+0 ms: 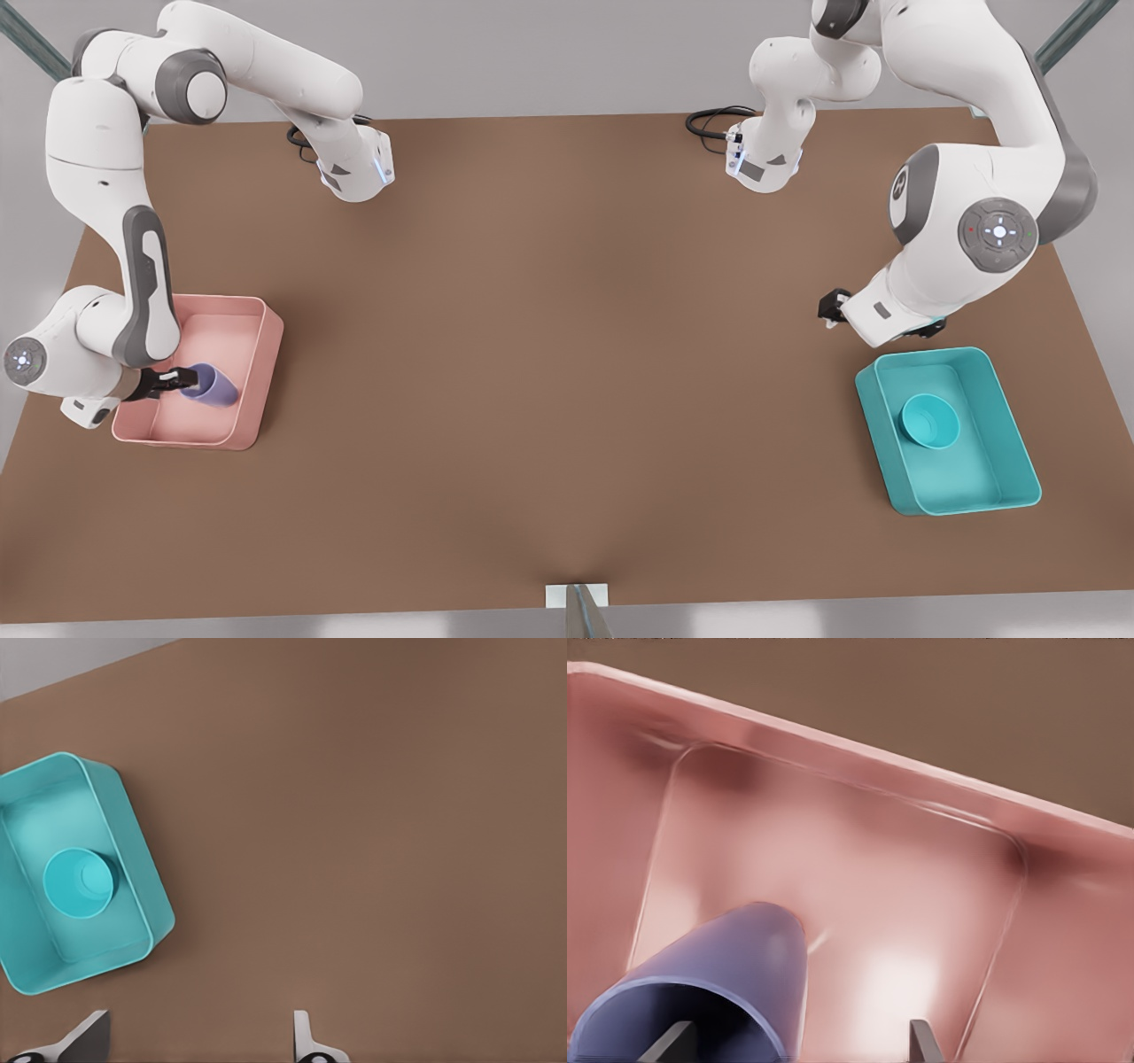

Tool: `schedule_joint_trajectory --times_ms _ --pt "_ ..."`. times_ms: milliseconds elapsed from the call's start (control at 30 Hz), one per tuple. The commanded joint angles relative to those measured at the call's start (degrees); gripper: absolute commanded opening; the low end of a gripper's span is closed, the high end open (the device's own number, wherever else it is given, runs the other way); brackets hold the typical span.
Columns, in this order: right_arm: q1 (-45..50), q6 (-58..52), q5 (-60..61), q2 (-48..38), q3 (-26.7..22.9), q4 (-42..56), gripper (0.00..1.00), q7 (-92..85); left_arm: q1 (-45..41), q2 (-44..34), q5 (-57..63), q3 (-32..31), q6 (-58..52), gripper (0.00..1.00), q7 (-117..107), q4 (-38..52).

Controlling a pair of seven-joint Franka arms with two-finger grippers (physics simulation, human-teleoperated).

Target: Put the bowls and cups in different boxes

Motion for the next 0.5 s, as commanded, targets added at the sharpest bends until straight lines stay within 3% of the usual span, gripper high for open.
schedule_joint_trajectory --times_ms 0,100,167,200,300,367,467 --pt "0.2 -3.0 1.3 -1.2 0.0 0.1 1.0 -7.2 0.0 -0.1 0.2 0.0 -0.1 1.0 -4.2 0.2" --pt "5.4 -19.2 -0.3 -4.8 0.0 9.1 1.0 -4.5 0.0 -0.4 -1.4 0.0 -1.0 1.0 -4.2 0.2" --pt "10.6 -32.2 -1.3 -4.2 0.6 18.6 1.0 10.1 0.2 -0.3 -1.6 0.0 -1.8 1.0 -4.2 0.2" --pt "12.1 -33.2 -1.4 -4.7 0.7 18.5 1.0 19.4 0.2 -0.3 -1.7 0.0 -1.7 1.0 -4.2 0.2" --pt "16.9 -39.8 0.9 -14.0 0.7 16.2 1.0 25.8 0.3 -0.1 -2.3 0.1 -1.5 1.0 -4.2 0.5" --pt "17.5 -37.2 2.0 -25.3 0.7 6.4 1.0 28.1 0.0 0.1 -2.3 0.1 -2.0 1.0 -4.2 0.4" --pt "19.0 -39.6 2.3 -25.6 0.7 9.5 1.0 32.2 -0.1 0.1 -2.1 0.0 -2.0 1.0 -4.0 0.3"
